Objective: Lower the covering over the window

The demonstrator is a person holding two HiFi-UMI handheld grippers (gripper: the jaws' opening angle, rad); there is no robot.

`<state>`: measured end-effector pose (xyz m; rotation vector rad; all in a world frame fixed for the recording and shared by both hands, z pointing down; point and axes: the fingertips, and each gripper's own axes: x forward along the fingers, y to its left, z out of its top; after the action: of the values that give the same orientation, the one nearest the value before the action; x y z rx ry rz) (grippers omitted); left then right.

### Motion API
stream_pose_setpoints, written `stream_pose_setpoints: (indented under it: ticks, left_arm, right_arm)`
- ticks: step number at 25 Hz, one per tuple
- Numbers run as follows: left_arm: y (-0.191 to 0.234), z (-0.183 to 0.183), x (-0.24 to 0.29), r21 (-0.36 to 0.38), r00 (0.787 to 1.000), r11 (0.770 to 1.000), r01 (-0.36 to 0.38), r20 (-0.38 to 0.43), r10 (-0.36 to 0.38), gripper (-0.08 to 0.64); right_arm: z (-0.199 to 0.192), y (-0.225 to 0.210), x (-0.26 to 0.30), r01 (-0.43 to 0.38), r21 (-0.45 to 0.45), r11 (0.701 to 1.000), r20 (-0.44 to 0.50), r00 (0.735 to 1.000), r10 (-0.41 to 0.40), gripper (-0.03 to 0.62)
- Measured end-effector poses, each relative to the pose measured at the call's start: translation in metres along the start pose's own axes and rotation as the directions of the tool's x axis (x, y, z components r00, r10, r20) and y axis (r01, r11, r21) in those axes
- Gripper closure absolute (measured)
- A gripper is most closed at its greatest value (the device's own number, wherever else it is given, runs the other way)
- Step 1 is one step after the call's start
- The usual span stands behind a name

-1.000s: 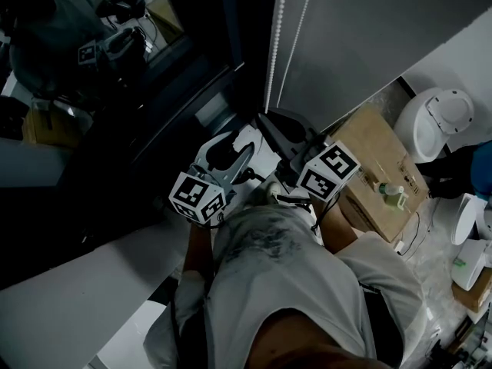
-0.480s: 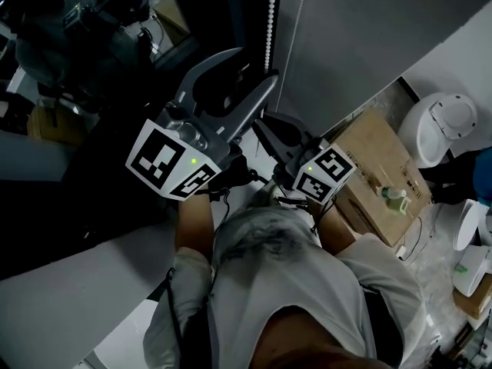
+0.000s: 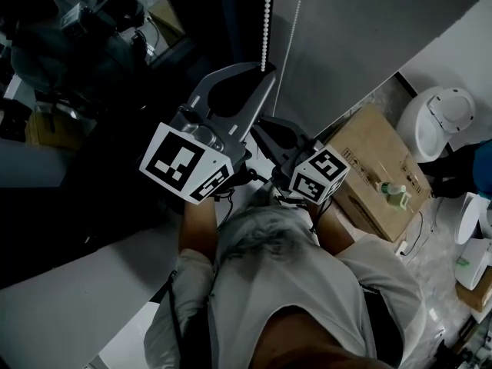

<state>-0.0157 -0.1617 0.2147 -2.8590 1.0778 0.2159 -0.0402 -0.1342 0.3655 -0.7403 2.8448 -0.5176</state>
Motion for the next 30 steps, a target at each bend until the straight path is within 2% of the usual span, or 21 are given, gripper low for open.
stream_pose_setpoints:
  ticks: [13,23,25,26,27,30]
  left_arm:
    - [-0.002,-0.089,-0.015,-0.147,0.993,0.989,-0.035,-0.119,0.018,0.543]
    - [-0.001,-0.142,-0.029,-0.212,0.977,0.972,-0.096,-0.205,0.052,0.543]
    - [-0.001,-0.145,-0.032,-0.224,0.979,0.969,-0.101,-0.197,0.056,0.543]
    - [0.000,-0.145,-0.033,-0.224,0.979,0.969,-0.103,-0.194,0.059,0.543]
    - [0.000,-0.145,-0.033,-0.219,0.979,0.970,-0.105,-0.193,0.062,0.543]
    - [0.000,-0.144,-0.035,-0.208,0.979,0.972,-0.105,-0.194,0.065,0.543]
  right_arm:
    - [-0.085,-0.023,-0.007,0.079,0.088,0.993,-0.166,0.984,-0.064,0.568]
    - [-0.135,-0.034,-0.012,0.124,0.108,0.986,-0.292,0.952,-0.088,0.568]
    - [-0.136,-0.033,-0.017,0.122,0.082,0.989,-0.299,0.950,-0.092,0.566]
    - [-0.132,-0.032,-0.021,0.117,0.069,0.991,-0.289,0.953,-0.093,0.538]
    - [-0.124,-0.031,-0.025,0.112,0.058,0.992,-0.269,0.959,-0.093,0.497]
    - [-0.077,-0.025,-0.040,0.099,0.014,0.995,-0.162,0.982,-0.095,0.468]
